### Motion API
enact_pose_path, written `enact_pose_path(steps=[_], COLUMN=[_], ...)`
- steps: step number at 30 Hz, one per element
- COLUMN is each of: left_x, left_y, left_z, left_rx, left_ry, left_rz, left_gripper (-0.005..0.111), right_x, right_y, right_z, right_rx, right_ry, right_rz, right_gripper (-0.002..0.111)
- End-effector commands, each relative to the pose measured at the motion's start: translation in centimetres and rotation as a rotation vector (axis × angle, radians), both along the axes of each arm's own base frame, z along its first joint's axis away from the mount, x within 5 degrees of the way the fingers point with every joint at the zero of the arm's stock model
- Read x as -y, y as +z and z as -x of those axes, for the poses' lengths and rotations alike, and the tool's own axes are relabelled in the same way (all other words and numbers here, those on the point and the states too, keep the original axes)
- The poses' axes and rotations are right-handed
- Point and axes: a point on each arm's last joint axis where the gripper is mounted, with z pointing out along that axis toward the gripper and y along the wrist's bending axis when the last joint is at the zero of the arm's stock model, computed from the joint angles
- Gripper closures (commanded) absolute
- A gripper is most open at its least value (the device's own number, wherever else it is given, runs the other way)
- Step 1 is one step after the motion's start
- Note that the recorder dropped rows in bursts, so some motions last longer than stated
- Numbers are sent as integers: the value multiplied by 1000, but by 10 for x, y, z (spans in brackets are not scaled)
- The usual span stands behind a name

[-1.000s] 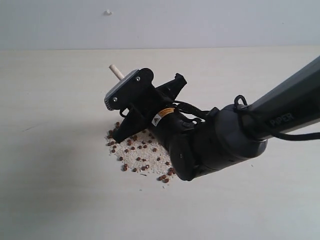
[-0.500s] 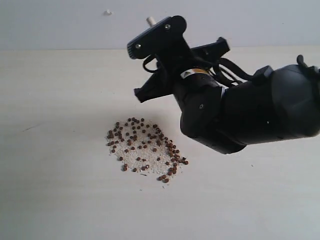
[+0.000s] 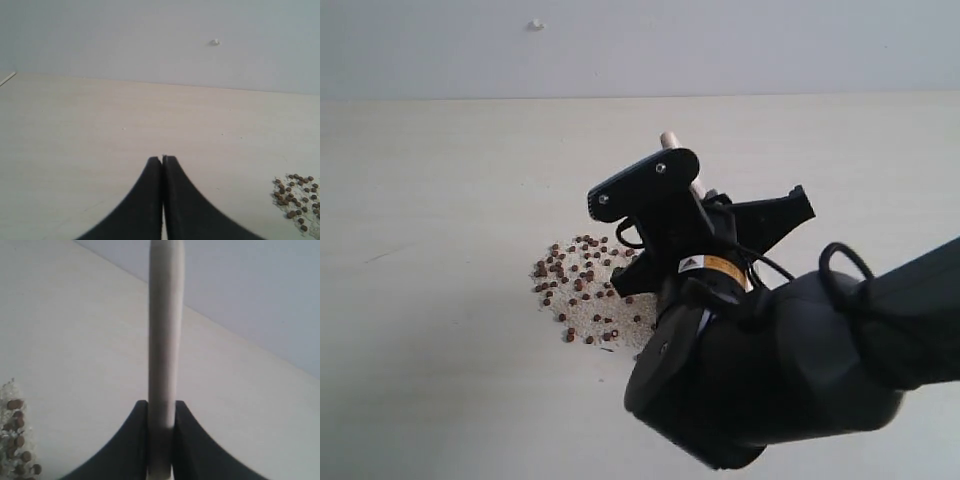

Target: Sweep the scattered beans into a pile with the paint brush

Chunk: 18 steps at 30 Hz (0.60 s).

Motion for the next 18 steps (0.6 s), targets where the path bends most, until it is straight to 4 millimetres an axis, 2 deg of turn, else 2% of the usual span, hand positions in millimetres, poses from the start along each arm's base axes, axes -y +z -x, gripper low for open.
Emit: enact_pose_path(steps=[1, 8, 14, 18], left_x=[1, 1, 1, 1], left_y=[-1, -1, -1, -1], left_z=[0, 0, 0, 0], left_rx=[-2, -2, -2, -2], left_ry=[-8, -8, -8, -8], left_rz=[6, 6, 6, 6], left_gripper=[107, 107, 107, 107], right_x=[-5, -19, -36, -46], right_y=[-9, -6, 0, -5], right_z=[8, 5, -1, -5], right_rx=[12, 10, 30, 40], right_ry=[-21, 14, 51, 42], right_rz=[-55, -200, -247, -259], right_gripper=[108, 108, 108, 108])
